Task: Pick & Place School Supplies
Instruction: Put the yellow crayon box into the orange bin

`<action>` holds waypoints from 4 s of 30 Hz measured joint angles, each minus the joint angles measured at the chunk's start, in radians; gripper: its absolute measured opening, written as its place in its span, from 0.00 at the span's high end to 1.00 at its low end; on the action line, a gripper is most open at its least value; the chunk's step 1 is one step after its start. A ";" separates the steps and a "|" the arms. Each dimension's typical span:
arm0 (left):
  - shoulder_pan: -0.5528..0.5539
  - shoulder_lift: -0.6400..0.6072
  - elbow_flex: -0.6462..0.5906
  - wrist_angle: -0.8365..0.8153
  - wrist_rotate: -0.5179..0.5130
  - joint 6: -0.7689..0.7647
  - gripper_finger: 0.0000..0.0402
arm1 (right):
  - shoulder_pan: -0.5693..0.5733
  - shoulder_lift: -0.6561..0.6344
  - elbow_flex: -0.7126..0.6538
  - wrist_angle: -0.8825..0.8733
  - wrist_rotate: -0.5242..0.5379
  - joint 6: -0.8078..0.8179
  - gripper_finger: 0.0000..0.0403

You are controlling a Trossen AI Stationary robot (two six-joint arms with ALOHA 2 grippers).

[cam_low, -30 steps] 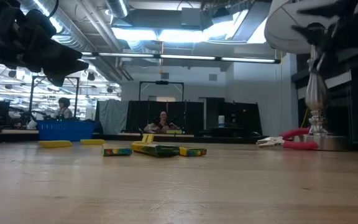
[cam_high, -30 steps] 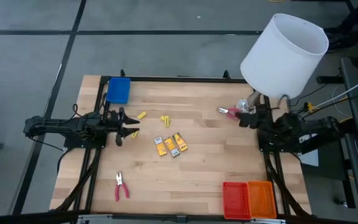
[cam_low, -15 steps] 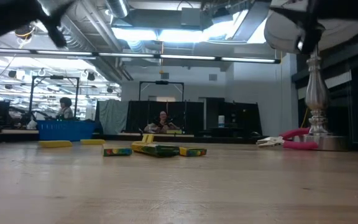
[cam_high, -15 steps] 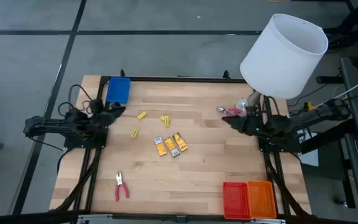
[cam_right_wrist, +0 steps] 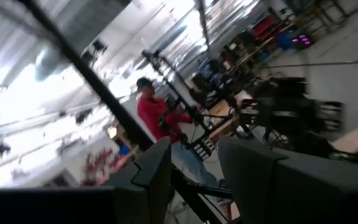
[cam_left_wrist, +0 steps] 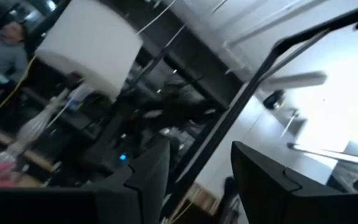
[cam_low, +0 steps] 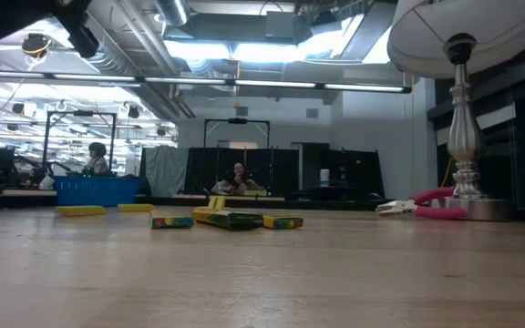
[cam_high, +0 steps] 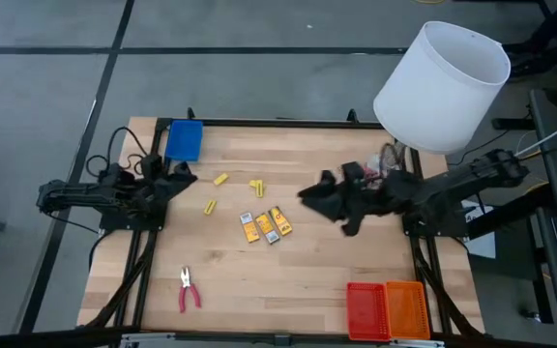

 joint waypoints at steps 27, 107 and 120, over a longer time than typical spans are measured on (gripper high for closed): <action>-0.001 0.193 0.377 -0.177 0.147 0.221 0.58 | -0.022 0.508 0.625 -1.109 -0.368 0.035 0.66; -0.265 1.506 0.760 -0.758 -0.213 1.239 0.55 | 0.403 0.563 0.594 -1.456 0.371 0.922 0.66; -0.142 1.574 0.790 -0.663 -0.031 1.315 0.44 | 0.521 0.562 0.594 -1.498 0.390 1.185 0.66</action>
